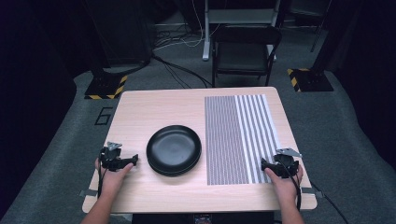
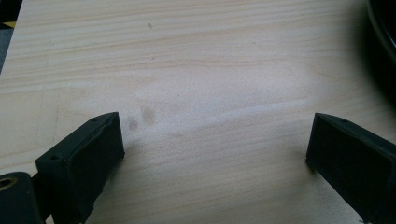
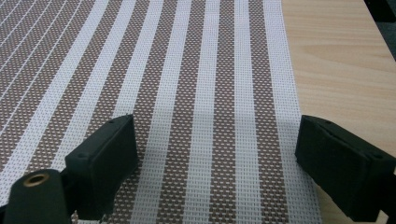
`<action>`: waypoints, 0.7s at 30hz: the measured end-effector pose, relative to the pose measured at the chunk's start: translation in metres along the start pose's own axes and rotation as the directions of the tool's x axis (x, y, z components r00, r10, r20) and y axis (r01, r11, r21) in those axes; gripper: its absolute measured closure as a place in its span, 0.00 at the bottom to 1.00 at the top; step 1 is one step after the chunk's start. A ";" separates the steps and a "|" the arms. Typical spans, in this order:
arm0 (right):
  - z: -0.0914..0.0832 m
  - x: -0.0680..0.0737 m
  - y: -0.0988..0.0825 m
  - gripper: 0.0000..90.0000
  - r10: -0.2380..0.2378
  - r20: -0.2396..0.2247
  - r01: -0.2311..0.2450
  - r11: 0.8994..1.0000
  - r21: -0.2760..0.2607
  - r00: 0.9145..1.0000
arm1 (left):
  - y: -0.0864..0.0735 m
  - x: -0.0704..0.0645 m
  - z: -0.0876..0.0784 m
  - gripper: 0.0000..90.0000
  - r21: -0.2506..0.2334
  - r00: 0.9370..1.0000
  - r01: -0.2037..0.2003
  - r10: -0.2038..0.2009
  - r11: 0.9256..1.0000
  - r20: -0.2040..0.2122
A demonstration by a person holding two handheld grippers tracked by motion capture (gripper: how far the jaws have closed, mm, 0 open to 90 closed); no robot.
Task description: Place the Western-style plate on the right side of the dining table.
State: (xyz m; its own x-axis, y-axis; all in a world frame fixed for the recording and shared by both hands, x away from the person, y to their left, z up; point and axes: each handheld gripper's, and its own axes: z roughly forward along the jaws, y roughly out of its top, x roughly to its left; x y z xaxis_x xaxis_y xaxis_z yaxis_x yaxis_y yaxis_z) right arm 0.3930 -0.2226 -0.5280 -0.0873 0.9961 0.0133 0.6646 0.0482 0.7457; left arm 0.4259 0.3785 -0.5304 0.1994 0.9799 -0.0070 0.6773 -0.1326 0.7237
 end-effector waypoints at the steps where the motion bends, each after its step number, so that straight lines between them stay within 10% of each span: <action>1: 0.000 0.000 0.000 0.13 0.000 0.000 0.000 1.000 0.000 1.000 | 0.000 0.000 0.000 0.05 0.000 1.000 0.000 0.000 1.000 0.000; 21: 0.001 0.001 0.001 0.14 0.000 0.011 0.000 1.000 -0.002 1.000 | -0.003 0.001 -0.004 0.18 -0.028 0.999 0.039 -0.040 0.999 -0.034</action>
State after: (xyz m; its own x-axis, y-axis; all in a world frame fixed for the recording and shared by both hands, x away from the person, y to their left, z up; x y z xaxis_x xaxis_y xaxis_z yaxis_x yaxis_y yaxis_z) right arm 0.3937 -0.2212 -0.5279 -0.0790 0.9969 0.0058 0.6632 0.0482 0.7469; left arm 0.4213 0.3809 -0.5297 0.1475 0.9890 -0.0122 0.6642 -0.0899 0.7421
